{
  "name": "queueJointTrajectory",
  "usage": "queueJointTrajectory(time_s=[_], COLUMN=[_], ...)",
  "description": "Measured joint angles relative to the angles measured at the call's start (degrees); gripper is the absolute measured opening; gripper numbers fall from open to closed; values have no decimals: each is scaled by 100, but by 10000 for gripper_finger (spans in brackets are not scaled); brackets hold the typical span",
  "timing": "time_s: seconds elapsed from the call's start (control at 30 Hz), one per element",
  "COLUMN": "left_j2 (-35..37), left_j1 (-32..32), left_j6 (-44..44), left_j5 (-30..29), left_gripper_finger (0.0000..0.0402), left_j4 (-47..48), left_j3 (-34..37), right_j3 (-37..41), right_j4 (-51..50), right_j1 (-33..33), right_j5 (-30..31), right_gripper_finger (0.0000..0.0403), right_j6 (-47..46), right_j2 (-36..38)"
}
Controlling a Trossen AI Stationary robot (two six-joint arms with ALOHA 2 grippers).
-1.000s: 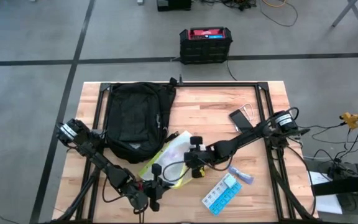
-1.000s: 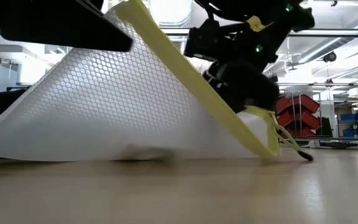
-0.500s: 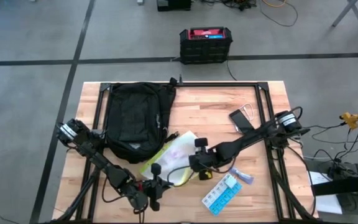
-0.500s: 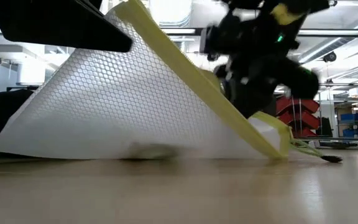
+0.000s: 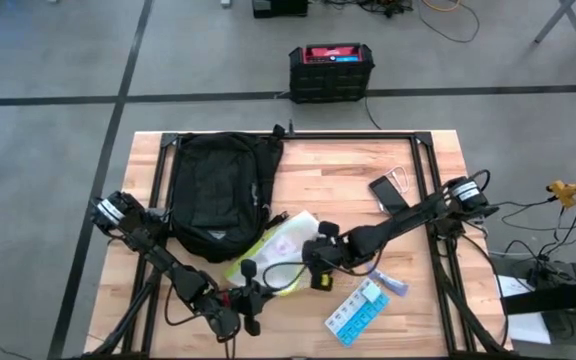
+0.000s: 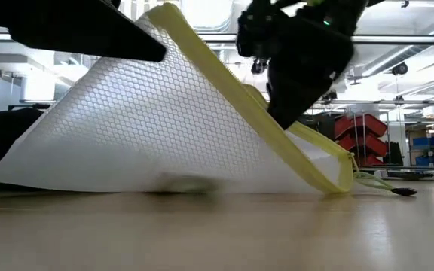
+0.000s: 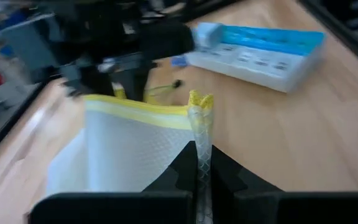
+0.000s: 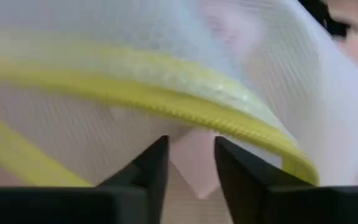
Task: Unpack backpack
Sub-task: Remove the pink charger adapter from the zip bag
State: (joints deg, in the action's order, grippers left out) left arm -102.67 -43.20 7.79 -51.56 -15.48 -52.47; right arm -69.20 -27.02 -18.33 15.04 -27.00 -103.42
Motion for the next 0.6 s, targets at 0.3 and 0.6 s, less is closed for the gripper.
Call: queueJointTrajectory(time_s=[0.3, 0.6], left_j2=[15, 17], left_j1=[7, 7], left_j6=[594, 789], left_j5=[-139, -15], left_gripper_finger=[0, 0], left_j4=[-40, -32], left_j3=[-2, -2], right_j3=[-19, -10], right_j4=[-73, -266], right_j1=[81, 86], right_j5=[292, 449], right_gripper_finger=[276, 333], right_j6=[-2352, -2860], right_j2=[-200, -365])
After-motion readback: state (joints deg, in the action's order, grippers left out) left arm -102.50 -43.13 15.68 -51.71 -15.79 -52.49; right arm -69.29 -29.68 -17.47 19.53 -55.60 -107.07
